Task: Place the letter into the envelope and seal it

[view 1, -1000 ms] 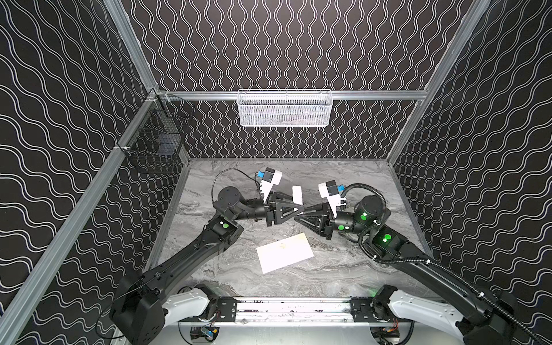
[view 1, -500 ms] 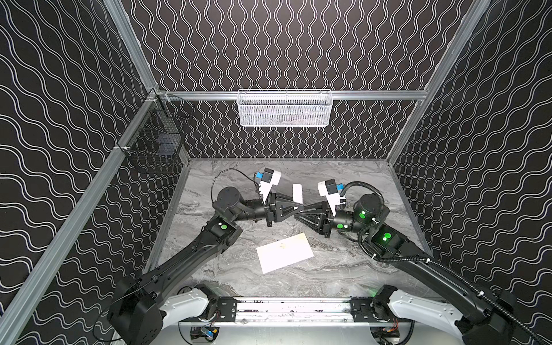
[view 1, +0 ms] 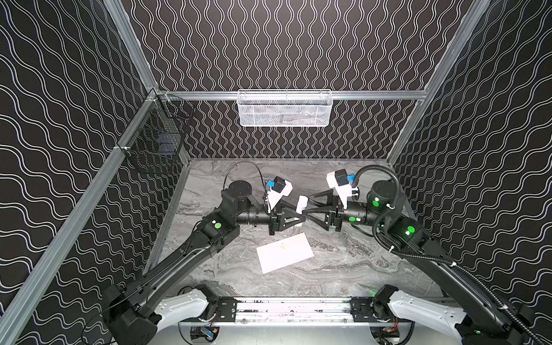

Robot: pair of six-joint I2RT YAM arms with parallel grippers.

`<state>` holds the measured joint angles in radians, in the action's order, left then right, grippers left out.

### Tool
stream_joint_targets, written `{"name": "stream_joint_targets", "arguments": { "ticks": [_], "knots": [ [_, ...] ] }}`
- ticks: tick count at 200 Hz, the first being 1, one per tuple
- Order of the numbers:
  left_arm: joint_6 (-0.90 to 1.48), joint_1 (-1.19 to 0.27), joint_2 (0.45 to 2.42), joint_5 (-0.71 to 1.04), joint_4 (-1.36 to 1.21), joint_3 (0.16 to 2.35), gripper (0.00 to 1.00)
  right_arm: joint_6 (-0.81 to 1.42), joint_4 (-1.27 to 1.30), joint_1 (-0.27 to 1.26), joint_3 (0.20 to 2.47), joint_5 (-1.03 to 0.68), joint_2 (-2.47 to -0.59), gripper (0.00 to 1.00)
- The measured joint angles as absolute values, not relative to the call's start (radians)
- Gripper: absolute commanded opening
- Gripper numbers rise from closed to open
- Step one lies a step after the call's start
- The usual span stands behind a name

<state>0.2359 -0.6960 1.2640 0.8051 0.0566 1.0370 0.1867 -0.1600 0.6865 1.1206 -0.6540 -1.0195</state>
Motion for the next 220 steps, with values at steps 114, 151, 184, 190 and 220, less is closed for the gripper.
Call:
{"name": "stream_joint_targets", "arguments": {
  "ticks": [114, 151, 184, 190, 220],
  "knots": [
    [0.151, -0.714, 1.259, 0.824, 0.171, 1.056, 0.0, 0.166, -0.197, 0.677, 1.137, -0.769, -1.091, 0.33],
    [0.15, -0.715, 1.261, 0.818, 0.205, 1.066, 0.18, 0.163, -0.194, 0.673, 1.129, -0.785, -1.093, 0.15],
    [0.142, -0.717, 1.251, 0.799, 0.228, 1.066, 0.42, 0.234, -0.134, 0.67, 1.077, -0.785, -1.071, 0.11],
    [0.139, -0.717, 1.246, 0.794, 0.228, 1.066, 0.43, 0.264, -0.116, 0.667, 1.055, -0.766, -1.061, 0.1],
    [0.131, -0.717, 1.231, 0.762, 0.218, 1.047, 0.47, 0.425, 0.035, 0.667, 0.901, -0.678, -0.978, 0.07]
  ]
}}
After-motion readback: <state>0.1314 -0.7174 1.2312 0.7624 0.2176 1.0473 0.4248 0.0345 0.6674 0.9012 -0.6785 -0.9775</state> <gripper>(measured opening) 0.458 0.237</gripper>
